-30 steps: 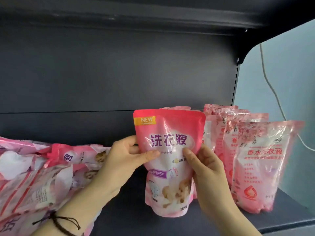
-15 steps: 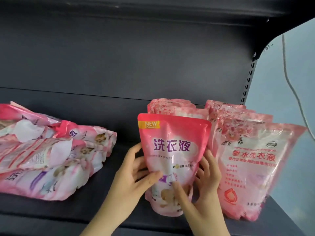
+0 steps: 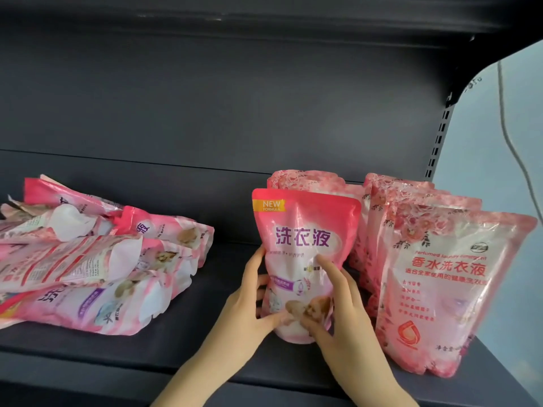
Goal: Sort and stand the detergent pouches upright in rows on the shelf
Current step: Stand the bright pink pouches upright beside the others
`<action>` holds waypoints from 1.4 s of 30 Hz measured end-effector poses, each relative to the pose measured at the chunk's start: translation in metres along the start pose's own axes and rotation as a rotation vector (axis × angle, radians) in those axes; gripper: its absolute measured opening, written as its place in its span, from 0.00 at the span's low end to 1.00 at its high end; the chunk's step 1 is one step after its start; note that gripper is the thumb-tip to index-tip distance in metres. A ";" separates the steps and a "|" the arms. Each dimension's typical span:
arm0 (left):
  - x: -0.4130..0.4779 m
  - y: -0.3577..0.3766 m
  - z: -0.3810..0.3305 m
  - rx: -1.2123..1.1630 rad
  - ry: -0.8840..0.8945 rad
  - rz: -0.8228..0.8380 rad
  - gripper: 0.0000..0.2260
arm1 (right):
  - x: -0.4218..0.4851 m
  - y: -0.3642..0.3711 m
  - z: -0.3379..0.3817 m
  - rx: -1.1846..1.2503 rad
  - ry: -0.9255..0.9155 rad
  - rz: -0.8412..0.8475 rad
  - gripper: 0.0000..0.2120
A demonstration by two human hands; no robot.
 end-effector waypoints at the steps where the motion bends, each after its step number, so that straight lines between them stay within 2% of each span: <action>1: 0.003 0.000 0.002 -0.003 0.002 -0.001 0.46 | 0.003 0.000 -0.001 0.004 0.000 -0.002 0.37; 11: 0.013 -0.005 0.010 0.009 0.021 0.027 0.47 | 0.012 0.003 -0.013 -0.017 -0.006 -0.007 0.42; 16: 0.013 -0.011 -0.003 0.022 0.107 -0.044 0.44 | 0.010 0.001 -0.009 -0.057 -0.005 -0.040 0.45; 22: 0.023 -0.005 -0.007 0.050 0.156 -0.033 0.41 | 0.014 0.004 -0.007 -0.133 0.017 -0.025 0.43; 28: 0.025 -0.010 -0.007 0.144 0.148 -0.040 0.39 | 0.017 -0.003 -0.009 -0.306 -0.020 -0.125 0.43; 33: 0.024 -0.022 -0.015 0.281 0.140 -0.037 0.37 | 0.023 -0.007 -0.002 -0.249 -0.019 -0.113 0.39; 42: 0.026 -0.027 -0.011 0.314 0.166 0.010 0.35 | 0.017 -0.002 0.010 -0.245 0.068 -0.074 0.38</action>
Point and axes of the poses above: each hand's wrist, its own x-axis towards the middle knuckle, its own y-axis out of the palm, z = x × y, the point moved 4 cm from there along x, towards the middle knuckle, and after that the axes turned 6 degrees about z, right-handed, at the moved point
